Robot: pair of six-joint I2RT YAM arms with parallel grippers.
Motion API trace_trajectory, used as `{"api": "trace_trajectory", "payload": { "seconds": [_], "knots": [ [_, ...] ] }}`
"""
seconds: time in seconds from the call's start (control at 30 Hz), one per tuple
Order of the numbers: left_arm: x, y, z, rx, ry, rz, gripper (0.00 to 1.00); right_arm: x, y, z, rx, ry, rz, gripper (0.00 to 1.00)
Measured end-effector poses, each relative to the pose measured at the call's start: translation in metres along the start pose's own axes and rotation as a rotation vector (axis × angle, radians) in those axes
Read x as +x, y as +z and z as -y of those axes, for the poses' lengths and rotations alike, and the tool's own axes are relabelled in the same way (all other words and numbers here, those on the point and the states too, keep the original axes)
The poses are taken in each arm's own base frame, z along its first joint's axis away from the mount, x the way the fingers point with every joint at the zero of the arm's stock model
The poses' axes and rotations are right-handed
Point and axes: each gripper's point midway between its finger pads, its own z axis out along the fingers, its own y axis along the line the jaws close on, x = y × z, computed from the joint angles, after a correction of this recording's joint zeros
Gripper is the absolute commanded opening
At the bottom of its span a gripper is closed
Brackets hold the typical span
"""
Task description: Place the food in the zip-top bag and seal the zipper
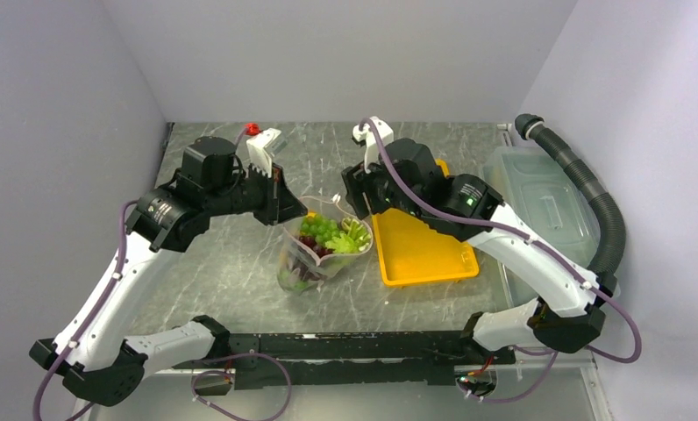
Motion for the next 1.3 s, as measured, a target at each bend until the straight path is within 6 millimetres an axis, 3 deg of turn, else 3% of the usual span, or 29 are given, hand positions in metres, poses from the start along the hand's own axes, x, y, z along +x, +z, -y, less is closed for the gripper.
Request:
{"api": "trace_trajectory", "payload": {
  "seconds": [0.27,0.4,0.73,0.93,1.3],
  "knots": [
    [0.01,-0.003,0.011,0.079,0.063,-0.055,0.0,-0.001,-0.031,0.005,-0.069,-0.164,0.068,0.64],
    [0.015,-0.003,0.02,0.153,0.103,-0.086,0.0,0.009,-0.043,-0.001,-0.149,-0.257,0.085,0.64],
    [0.032,-0.014,0.045,0.34,0.173,-0.144,0.04,0.077,-0.049,-0.042,-0.466,-0.6,0.031,0.68],
    [0.043,-0.021,0.055,0.407,0.185,-0.164,0.03,0.079,-0.065,-0.049,-0.555,-0.752,0.112,0.67],
    [0.053,-0.025,0.068,0.471,0.199,-0.193,0.0,0.093,-0.065,-0.097,-0.763,-0.909,0.074,0.67]
  ]
}}
